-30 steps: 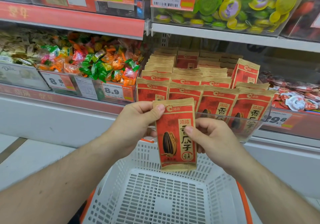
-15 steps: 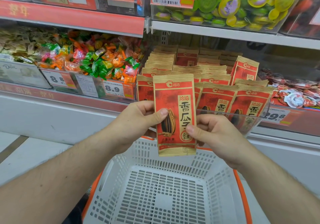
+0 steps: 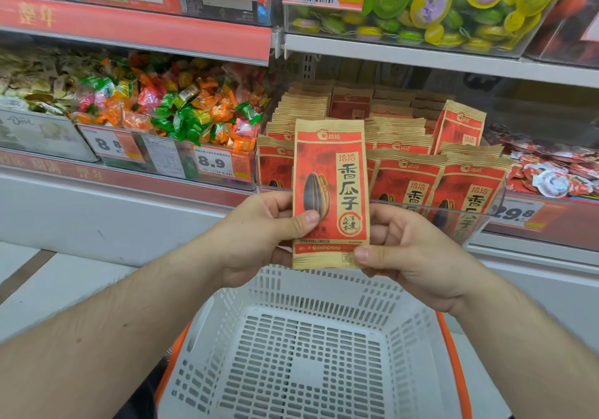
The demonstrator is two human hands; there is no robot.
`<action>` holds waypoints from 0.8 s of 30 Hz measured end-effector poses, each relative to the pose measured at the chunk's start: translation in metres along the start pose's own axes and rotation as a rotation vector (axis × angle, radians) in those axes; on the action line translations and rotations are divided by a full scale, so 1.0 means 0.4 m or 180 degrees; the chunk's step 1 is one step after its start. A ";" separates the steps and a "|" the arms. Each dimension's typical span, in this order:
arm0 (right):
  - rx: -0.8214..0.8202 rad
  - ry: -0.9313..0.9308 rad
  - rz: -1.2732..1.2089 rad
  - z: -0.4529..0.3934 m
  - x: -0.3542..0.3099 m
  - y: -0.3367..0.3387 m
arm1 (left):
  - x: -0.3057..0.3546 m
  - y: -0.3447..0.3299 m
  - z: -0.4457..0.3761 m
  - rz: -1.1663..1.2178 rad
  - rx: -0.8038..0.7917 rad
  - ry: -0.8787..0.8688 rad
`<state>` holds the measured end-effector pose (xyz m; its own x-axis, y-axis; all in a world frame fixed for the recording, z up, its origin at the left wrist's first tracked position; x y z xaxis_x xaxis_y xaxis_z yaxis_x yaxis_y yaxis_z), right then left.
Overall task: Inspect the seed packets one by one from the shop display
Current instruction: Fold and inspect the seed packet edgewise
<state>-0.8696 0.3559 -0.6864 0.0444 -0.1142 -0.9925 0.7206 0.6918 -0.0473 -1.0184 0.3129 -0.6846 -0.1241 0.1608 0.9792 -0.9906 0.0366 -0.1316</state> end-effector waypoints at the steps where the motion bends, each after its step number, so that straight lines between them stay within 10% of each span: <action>1: 0.0012 0.0012 0.0049 -0.001 0.002 0.002 | 0.000 0.001 -0.001 -0.0023 0.0017 -0.0014; 24: 0.0408 0.0554 0.1461 -0.002 -0.012 -0.022 | 0.009 0.040 -0.001 -0.0790 0.0705 -0.0233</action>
<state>-0.8769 0.3509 -0.6814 0.2684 0.3094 -0.9123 0.7334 0.5484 0.4018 -1.0347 0.3146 -0.6834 0.1265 0.1023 0.9867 -0.9785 -0.1507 0.1410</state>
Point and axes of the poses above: each hand's wrist, its own z-axis away from the middle knuckle, its own y-axis out of the back of the hand, x = y × z, the point moved 8 cm from there along -z, towards the middle knuckle, and after that the axes turned 2 degrees about y, right-handed, at the moved point
